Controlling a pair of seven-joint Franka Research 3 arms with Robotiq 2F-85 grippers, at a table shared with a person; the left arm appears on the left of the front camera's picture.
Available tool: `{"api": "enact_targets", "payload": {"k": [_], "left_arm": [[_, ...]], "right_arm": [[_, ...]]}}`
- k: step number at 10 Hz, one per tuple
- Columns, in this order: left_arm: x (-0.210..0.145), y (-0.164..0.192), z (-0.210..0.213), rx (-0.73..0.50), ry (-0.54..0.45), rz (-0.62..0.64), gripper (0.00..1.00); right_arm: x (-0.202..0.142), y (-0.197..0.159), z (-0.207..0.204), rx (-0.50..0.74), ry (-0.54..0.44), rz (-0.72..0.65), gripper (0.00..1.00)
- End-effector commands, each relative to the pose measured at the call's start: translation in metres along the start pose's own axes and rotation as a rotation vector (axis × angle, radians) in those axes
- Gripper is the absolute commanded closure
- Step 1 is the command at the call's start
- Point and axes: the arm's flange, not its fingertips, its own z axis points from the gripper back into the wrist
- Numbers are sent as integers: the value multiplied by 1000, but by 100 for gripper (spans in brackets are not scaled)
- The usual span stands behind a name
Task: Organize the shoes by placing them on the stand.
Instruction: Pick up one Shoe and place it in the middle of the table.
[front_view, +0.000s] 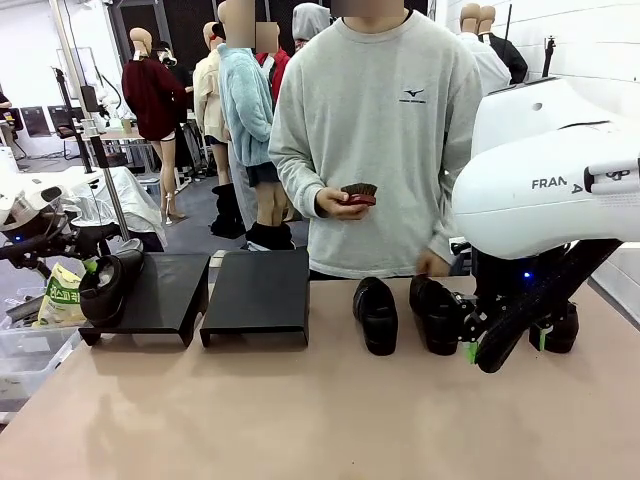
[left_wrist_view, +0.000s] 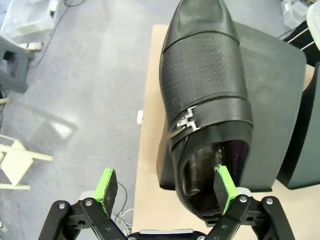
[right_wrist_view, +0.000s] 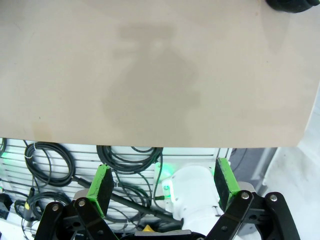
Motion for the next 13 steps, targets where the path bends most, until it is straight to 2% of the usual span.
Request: {"api": "enact_targets", "payload": {"k": [1,6,7,8,9,10,11,12,13], "left_arm": [[-6,4,-1,-25,-24,-17,0],[-2,-1,-2,-10,-3,-2,0],[-18,-13,30,-51,-140,24,0],[-26,-24,66,105,-337,7,0],[-34,-34,94,129,-471,15,0],[-49,-49,118,138,-545,45,0],[-67,-62,136,94,-529,62,0],[-87,-77,142,51,-410,23,0],[-108,-101,136,-57,-208,-80,0]], "right_arm": [[0,1,1,15,4,1,0],[0,1,1,15,4,1,0],[0,1,1,15,4,1,0],[0,1,1,15,4,1,0],[0,1,1,15,4,1,0],[0,1,1,15,4,1,0],[0,1,1,15,4,1,0],[0,1,1,15,4,1,0],[0,1,1,15,4,1,0]]}}
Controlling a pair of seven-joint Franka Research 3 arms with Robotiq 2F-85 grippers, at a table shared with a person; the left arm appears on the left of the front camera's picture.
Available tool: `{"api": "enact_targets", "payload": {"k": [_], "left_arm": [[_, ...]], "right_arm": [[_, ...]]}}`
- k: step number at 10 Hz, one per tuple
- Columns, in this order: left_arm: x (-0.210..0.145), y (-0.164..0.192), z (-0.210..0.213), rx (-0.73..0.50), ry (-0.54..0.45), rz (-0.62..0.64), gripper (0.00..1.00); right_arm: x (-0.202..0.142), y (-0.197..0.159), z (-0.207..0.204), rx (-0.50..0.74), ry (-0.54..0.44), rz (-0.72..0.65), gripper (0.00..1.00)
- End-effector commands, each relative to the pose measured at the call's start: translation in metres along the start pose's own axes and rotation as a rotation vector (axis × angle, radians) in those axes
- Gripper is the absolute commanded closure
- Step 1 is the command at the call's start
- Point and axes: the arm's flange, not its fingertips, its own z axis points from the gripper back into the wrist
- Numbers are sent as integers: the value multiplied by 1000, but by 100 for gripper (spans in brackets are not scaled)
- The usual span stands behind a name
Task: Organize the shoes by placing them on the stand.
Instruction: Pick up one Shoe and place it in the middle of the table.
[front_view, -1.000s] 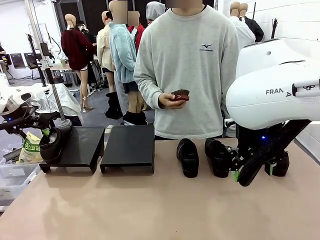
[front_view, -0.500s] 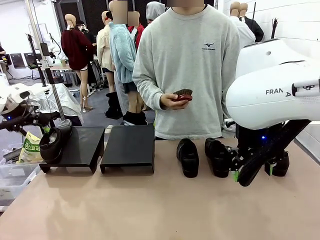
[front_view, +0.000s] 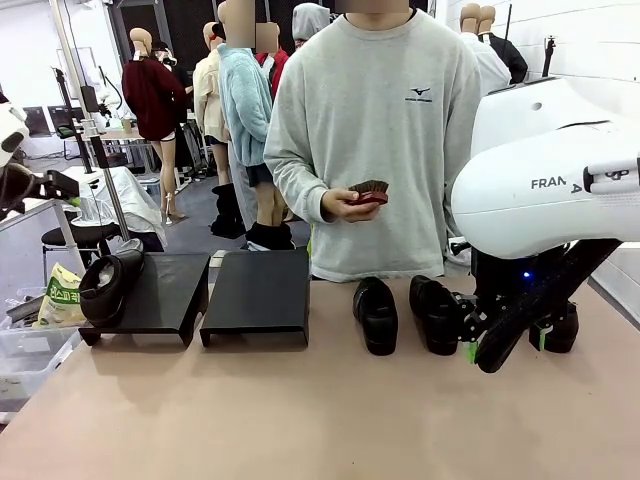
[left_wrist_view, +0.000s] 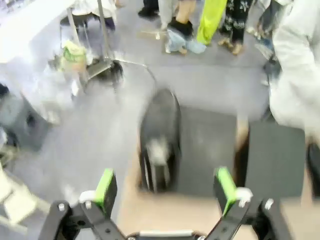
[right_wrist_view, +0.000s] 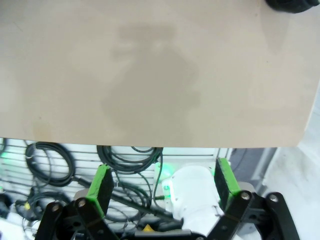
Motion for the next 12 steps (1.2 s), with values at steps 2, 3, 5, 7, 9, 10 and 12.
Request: {"api": "enact_targets", "payload": {"k": [2,3,5,7,9,10,12], "left_arm": [[-44,-55,13,-287,479,-153,0],[-47,-67,16,-331,545,-174,0],[-53,-83,21,-372,611,-153,0],[-58,-85,22,-370,659,-170,0],[-62,-87,15,-392,707,-162,0],[-59,-83,13,-386,668,-148,0],[-65,-85,19,-367,682,-157,0]], "right_arm": [[0,1,1,15,4,1,0],[0,1,1,15,4,1,0],[0,1,1,15,4,1,0],[0,1,1,15,4,1,0],[0,1,1,15,4,1,0],[0,1,1,15,4,1,0],[0,1,1,15,4,1,0]]}}
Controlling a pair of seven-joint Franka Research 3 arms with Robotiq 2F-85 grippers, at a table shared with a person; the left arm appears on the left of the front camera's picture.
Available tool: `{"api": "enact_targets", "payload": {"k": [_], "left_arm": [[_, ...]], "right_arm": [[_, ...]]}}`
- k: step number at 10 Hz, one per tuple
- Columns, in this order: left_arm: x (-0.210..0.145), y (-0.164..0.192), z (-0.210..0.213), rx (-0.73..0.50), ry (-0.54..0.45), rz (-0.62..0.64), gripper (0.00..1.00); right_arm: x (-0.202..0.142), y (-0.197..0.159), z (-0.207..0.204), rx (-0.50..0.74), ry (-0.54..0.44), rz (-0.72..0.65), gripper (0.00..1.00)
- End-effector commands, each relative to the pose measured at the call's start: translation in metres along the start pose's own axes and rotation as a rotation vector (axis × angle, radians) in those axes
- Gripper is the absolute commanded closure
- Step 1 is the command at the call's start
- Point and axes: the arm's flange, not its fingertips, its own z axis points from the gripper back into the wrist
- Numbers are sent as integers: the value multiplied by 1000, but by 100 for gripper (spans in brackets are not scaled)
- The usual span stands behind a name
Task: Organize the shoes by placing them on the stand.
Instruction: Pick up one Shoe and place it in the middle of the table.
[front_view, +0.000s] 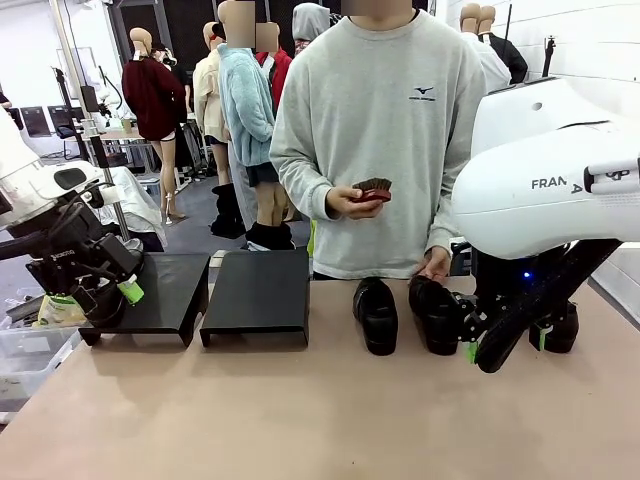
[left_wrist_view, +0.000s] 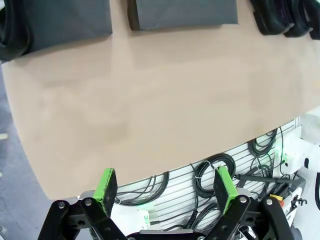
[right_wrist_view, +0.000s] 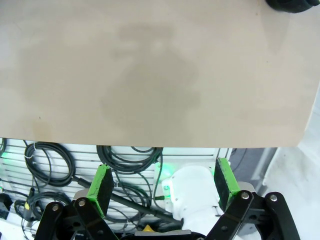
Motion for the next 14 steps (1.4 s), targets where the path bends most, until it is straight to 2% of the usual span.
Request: {"api": "enact_targets", "payload": {"k": [1,3,4,5,6,7,10,14], "left_arm": [[-1,-2,2,-9,-3,-9,0],[-1,-2,2,-9,-3,-9,0],[-1,-2,2,-9,-3,-9,0],[-1,-2,2,-9,-3,-9,0],[-1,-2,2,-9,-3,-9,0],[-1,-2,2,-9,-3,-9,0],[-1,-2,2,-9,-3,-9,0],[-1,-2,2,-9,-3,-9,0]], "right_arm": [[0,1,1,15,4,1,0],[0,0,0,0,0,0,0],[21,-24,-3,5,-78,-96,0],[45,-43,-10,44,-106,-138,0],[49,-47,-12,59,-138,-131,0],[50,-50,-12,71,-162,-134,0],[51,-54,-16,100,-150,-117,0],[43,-61,-13,116,-234,-97,0]]}}
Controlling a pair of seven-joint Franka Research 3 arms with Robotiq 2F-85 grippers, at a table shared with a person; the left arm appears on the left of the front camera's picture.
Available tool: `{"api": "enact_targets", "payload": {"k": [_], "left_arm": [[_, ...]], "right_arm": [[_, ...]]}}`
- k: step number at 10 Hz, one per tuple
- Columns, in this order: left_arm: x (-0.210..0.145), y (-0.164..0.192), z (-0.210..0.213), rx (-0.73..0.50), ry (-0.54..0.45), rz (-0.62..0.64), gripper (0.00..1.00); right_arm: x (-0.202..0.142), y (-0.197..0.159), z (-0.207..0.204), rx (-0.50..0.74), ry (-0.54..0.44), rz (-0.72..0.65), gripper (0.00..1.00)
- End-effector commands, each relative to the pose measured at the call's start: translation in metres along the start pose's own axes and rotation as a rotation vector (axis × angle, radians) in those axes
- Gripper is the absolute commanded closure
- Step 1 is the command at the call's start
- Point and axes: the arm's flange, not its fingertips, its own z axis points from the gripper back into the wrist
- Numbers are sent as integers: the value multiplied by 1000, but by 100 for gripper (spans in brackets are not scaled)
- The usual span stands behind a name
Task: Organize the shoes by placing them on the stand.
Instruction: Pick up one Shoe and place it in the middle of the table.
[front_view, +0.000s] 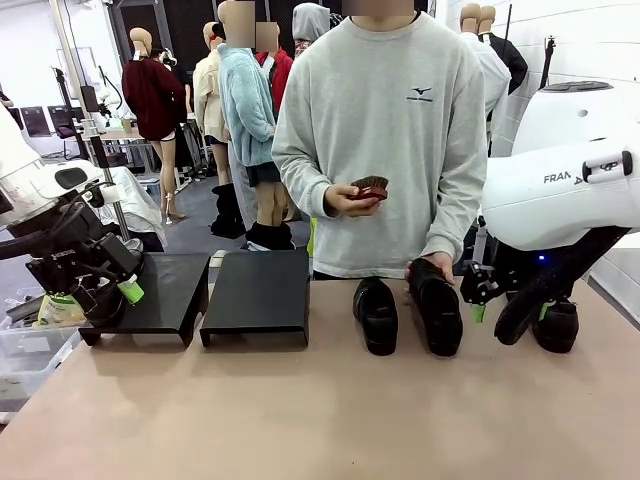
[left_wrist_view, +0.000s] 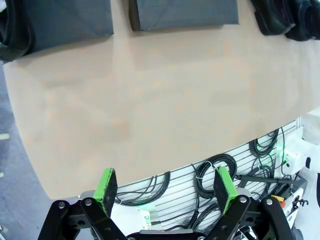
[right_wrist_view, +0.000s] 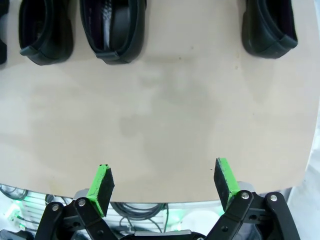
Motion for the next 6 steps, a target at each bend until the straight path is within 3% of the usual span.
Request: {"api": "enact_targets", "payload": {"k": [1,6], "left_arm": [[-1,0,1,-17,0,-7,0],[-1,0,1,-17,0,-7,0]], "right_arm": [[-8,-6,-4,38,-40,32,0],[12,-22,7,56,-84,-4,0]]}}
